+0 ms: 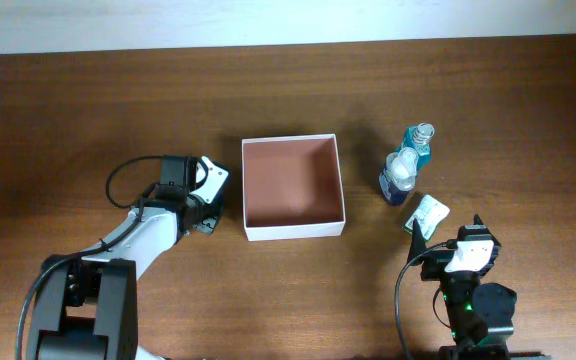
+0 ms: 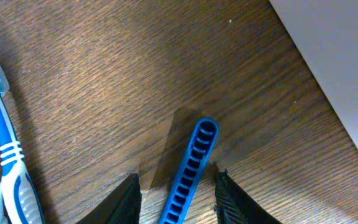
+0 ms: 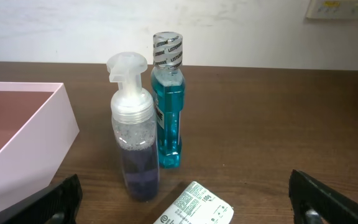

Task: Pack container
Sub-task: 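Lower the left gripper and close it on the blue razor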

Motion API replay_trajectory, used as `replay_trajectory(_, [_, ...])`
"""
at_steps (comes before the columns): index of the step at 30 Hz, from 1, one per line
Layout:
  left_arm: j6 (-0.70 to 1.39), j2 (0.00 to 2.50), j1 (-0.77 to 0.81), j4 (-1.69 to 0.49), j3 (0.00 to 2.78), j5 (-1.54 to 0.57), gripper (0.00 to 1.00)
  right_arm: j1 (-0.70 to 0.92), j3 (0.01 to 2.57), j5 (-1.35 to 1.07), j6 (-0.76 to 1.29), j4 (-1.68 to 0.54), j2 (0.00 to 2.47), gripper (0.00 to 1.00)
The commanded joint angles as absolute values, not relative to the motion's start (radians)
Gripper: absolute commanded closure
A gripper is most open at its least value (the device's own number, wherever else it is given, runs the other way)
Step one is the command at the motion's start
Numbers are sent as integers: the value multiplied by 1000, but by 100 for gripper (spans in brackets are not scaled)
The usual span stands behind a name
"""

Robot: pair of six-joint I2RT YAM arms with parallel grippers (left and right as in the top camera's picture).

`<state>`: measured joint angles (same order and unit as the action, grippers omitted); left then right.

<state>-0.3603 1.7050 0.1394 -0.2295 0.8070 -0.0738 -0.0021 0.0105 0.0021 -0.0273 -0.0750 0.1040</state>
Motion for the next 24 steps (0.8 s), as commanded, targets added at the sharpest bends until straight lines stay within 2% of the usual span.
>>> replay_trajectory(1, [-379, 1745, 141, -268, 800, -21, 60, -1, 6, 11, -30, -82, 104, 2])
replay_trajectory(5, [-380, 1745, 141, -301, 800, 44, 61, -1, 6, 11, -30, -82, 104, 2])
replay_trajectory(8, [-380, 1745, 141, -305, 800, 46, 70, -1, 6, 11, -30, -82, 104, 2])
replay_trajectory(13, [-380, 1745, 141, -316, 799, 46, 77, -1, 6, 11, -30, -82, 104, 2])
replay_trajectory(24, [-380, 1745, 141, -334, 799, 44, 77, -1, 6, 11, -30, -82, 104, 2])
